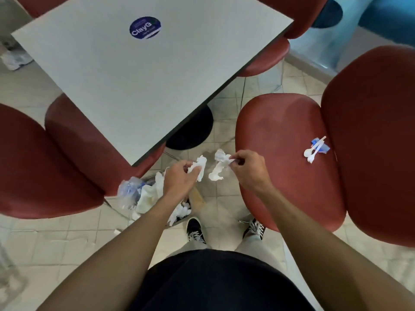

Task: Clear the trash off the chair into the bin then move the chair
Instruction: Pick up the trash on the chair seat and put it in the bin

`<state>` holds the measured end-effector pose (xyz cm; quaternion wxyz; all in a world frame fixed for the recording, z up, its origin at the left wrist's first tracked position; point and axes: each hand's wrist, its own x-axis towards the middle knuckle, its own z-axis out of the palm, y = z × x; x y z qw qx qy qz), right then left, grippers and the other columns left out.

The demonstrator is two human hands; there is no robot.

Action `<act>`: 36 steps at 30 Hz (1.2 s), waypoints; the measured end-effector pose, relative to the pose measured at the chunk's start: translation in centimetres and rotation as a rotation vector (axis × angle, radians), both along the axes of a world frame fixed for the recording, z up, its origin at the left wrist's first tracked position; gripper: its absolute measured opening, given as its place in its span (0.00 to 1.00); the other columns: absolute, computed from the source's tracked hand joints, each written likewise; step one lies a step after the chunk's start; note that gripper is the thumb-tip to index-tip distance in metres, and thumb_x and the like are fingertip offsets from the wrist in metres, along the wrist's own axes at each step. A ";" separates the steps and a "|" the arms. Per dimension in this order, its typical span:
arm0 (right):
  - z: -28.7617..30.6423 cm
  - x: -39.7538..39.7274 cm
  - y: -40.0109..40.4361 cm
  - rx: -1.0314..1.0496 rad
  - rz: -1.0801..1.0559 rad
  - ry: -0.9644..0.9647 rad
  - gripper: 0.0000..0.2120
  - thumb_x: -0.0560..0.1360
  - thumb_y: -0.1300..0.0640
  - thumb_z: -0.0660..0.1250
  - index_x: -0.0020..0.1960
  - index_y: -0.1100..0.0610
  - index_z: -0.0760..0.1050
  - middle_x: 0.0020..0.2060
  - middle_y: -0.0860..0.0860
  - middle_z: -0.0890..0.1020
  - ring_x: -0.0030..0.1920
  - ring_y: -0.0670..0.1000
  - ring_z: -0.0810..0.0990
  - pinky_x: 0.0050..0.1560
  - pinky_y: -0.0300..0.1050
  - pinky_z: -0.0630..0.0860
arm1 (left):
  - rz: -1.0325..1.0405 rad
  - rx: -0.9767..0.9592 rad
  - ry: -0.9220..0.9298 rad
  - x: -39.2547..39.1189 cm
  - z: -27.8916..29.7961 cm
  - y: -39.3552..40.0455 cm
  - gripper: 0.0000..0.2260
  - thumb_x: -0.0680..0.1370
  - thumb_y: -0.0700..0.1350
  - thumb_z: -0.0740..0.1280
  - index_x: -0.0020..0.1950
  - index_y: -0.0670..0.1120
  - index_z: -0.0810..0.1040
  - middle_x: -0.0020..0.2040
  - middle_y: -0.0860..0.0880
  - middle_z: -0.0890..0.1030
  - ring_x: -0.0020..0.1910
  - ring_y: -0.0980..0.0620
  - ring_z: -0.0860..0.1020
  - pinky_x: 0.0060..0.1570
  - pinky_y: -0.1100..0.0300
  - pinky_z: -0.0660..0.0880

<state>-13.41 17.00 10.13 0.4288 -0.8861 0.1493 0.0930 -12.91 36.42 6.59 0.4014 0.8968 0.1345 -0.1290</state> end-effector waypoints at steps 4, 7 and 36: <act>0.3 -0.3 5.1 0.010 0.105 0.007 0.09 0.74 0.63 0.64 0.49 0.57 0.82 0.37 0.49 0.82 0.34 0.46 0.79 0.32 0.35 0.76 | 0.125 -0.007 -0.030 -2.4 0.7 6.1 0.09 0.74 0.51 0.70 0.47 0.46 0.81 0.44 0.53 0.80 0.46 0.53 0.78 0.46 0.59 0.72; -0.1 -0.5 8.5 0.021 0.157 0.022 0.09 0.75 0.62 0.64 0.49 0.55 0.82 0.37 0.48 0.81 0.29 0.42 0.75 0.28 0.34 0.71 | 0.195 0.009 -0.011 -4.4 0.6 10.1 0.10 0.74 0.52 0.69 0.42 0.45 0.79 0.39 0.50 0.78 0.44 0.52 0.77 0.43 0.66 0.68; -10.9 -0.5 20.3 -0.151 0.443 0.472 0.20 0.72 0.66 0.60 0.64 0.60 0.75 0.62 0.57 0.77 0.60 0.58 0.77 0.51 0.41 0.70 | -0.040 0.375 0.186 -3.9 -8.4 14.1 0.09 0.75 0.53 0.70 0.48 0.48 0.82 0.53 0.48 0.78 0.49 0.46 0.78 0.42 0.57 0.69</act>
